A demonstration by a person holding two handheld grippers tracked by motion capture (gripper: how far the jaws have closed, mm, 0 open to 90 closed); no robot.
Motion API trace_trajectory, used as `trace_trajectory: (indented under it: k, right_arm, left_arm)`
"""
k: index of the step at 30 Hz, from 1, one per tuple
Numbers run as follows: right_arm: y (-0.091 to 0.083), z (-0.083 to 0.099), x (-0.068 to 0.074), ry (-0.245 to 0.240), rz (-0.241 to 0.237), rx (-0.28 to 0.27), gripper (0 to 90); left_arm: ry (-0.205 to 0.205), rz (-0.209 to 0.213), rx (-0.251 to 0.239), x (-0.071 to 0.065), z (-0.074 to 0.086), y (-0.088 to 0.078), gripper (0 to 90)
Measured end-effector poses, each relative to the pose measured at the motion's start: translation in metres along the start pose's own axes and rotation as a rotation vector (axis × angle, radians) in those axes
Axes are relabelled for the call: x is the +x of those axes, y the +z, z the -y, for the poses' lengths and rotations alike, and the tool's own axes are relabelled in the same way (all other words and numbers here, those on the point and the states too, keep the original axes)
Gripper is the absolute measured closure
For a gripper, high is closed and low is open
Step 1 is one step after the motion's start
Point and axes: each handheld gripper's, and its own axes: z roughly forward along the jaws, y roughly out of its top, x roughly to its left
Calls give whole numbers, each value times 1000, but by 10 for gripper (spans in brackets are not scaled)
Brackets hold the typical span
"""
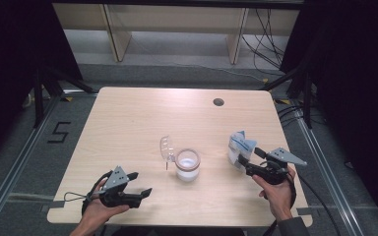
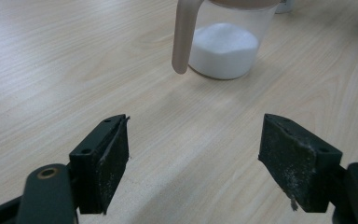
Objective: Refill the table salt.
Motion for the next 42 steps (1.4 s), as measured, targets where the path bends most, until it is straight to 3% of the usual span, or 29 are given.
trace_trajectory:
  k: [1,2,3,5,6,9,10,12,13,14,17,18,20,21,22,23,24,26,29,30,31,32,33,34,35,36,37,38,42]
  right_arm:
    - [-1,1,2,28,-2,-1,241]
    - [-3,0,1,-3,1,2,240]
    - [-4,2,5,38,10,14,234]
    - [-6,2,4,5,8,7,232]
    - [-7,3,6,33,7,2,230]
    - [-9,5,2,7,15,-12,228]
    - [-11,6,3,26,-5,-12,227]
    - [-16,6,6,54,21,14,226]
    - [-16,6,4,19,13,4,225]
    - [-18,7,6,44,12,2,222]
    - [-20,10,4,11,22,-12,217]
    - [-22,11,6,32,25,-6,217]
    - [-24,14,8,41,20,0,212]
    - [-26,15,6,19,2,8,209]
    - [-29,16,10,64,15,29,208]
    - [-29,17,6,24,1,27,208]
    - [-30,19,9,60,-2,28,203]
    - [-31,20,10,65,-4,37,193]
    - [-31,23,11,29,-14,33,187]
    - [-33,23,16,81,-18,52,181]
    - [-34,23,13,29,-25,59,169]
    - [-34,25,17,62,-26,64,168]
    - [-34,25,16,23,-19,61,168]
    - [-35,26,18,48,-11,83,168]
    - [-35,27,20,73,-39,76,165]
    - [-35,27,18,34,-31,72,161]
    - [-35,28,19,56,-47,86,162]
    - [-37,28,18,37,-41,96,161]
    - [-38,30,21,49,-59,101,160]
  left_arm:
    - [0,0,0,0,0,0,238]
    - [0,0,0,0,0,0,238]
    - [0,-1,-1,0,0,0,238]
    - [-7,0,-6,0,0,0,238]
    - [-6,0,-6,0,0,0,238]
    - [-8,-1,-6,0,0,1,238]
    - [-16,-4,-7,0,0,1,237]
    - [-15,-5,-6,0,0,1,237]
    - [-21,-4,-10,0,0,1,237]
    - [-16,-5,-5,1,0,0,237]
    - [-19,-7,-7,0,-1,1,237]
    - [-15,-5,-3,0,-1,1,237]
    - [-15,-2,-10,0,-2,2,236]
    - [-18,2,-16,0,-2,3,236]
    - [-18,1,-10,0,-3,3,235]
    - [-17,0,-4,0,-2,3,235]
    - [-17,-1,-12,0,-2,4,235]
    - [-22,-5,-5,0,-1,4,234]
    - [-13,3,-2,0,-2,3,234]
    - [-15,2,-4,-1,-2,3,234]
    - [-16,2,-4,-1,-2,4,234]
    - [-12,4,-3,-1,-2,4,234]
    - [-12,4,-3,0,-2,4,234]
    - [-18,0,-6,-1,-2,4,234]
    - [-9,4,-3,0,-2,4,234]
    - [-15,6,-2,0,-2,5,234]
    - [-23,5,-5,-1,-2,5,234]
    - [-17,1,1,0,-2,5,234]
    - [-18,6,-4,0,-1,5,234]
